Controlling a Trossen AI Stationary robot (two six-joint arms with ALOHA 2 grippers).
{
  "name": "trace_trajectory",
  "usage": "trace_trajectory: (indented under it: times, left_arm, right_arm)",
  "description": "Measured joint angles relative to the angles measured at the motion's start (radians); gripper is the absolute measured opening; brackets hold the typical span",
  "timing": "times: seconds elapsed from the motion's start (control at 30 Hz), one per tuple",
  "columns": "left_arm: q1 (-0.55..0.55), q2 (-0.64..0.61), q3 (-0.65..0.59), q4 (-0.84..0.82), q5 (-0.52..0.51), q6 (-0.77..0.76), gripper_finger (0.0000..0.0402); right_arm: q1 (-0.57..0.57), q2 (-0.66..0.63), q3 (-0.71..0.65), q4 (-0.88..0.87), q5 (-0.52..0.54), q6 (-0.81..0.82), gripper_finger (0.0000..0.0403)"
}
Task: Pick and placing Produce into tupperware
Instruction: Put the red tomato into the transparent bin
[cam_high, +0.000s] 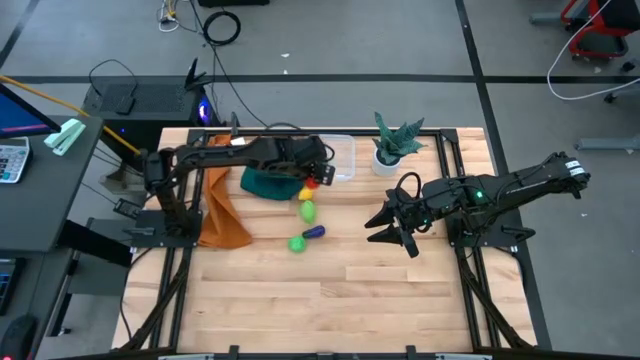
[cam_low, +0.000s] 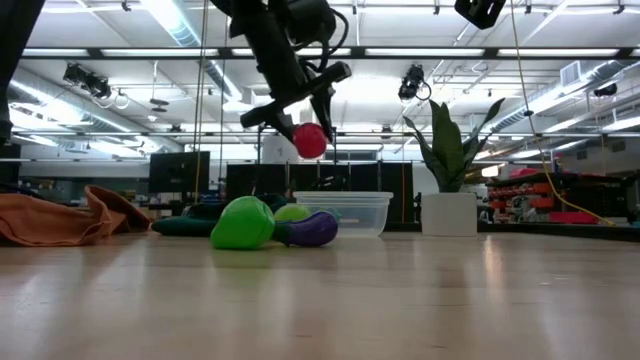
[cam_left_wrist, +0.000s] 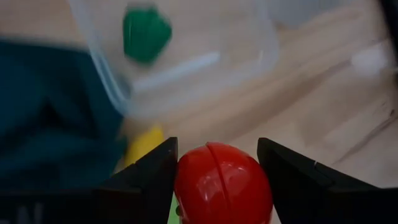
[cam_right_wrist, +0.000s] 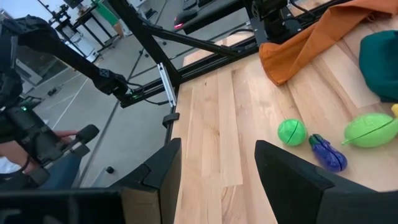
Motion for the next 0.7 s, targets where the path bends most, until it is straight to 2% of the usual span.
trace_trajectory:
  times: [0.33, 0.7]
  left_arm:
    - [0.093, 0.008, 0.007, 0.121, -0.011, 0.149, 0.0225]
    - [0.136, 0.101, 0.007, 0.229, 0.064, 0.27, 0.0225]
  right_arm:
    - [0.0, 0.0, 0.0, 0.0, 0.0, 0.027, 0.0167]
    - [0.0, 0.0, 0.0, 0.012, 0.0, 0.07, 0.0167]
